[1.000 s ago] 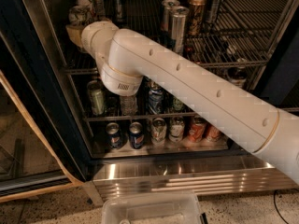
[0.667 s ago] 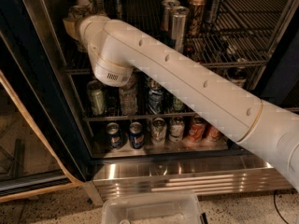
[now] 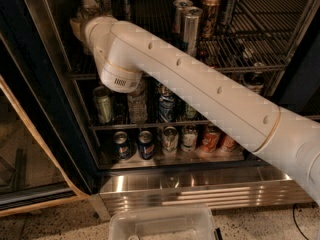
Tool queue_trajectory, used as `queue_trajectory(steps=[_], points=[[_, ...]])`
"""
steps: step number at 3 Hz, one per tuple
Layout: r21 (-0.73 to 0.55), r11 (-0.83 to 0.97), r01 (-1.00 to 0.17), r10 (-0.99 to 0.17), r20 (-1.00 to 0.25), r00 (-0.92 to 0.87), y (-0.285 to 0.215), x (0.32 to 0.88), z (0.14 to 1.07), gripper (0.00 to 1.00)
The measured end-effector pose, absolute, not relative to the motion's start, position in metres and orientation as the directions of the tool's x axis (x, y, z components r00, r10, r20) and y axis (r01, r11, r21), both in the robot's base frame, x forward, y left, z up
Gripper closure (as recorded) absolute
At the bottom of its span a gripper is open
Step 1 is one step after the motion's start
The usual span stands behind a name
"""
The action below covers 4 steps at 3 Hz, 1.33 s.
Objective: Pick 7up can from top shelf of fridge
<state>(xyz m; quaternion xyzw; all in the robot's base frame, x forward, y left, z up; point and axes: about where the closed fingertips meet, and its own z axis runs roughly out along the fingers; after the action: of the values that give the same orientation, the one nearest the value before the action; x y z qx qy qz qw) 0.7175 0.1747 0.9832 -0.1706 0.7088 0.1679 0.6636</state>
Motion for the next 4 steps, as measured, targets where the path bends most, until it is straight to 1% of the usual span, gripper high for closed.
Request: queue_trajectory(steps=[2, 3, 4], points=[[0.012, 0.885, -0.465, -0.019, -0.998, -0.061, 0.1747, 0.7175, 0.9831, 1.00], [0.012, 0.885, -0.465, -0.019, -0.998, -0.061, 0.1747, 0.7175, 0.9831, 1.00], [-0.014, 0.877, -0.480, -0.050, -0.997, -0.062, 0.1739, 0.7106, 0.9832, 1.00]])
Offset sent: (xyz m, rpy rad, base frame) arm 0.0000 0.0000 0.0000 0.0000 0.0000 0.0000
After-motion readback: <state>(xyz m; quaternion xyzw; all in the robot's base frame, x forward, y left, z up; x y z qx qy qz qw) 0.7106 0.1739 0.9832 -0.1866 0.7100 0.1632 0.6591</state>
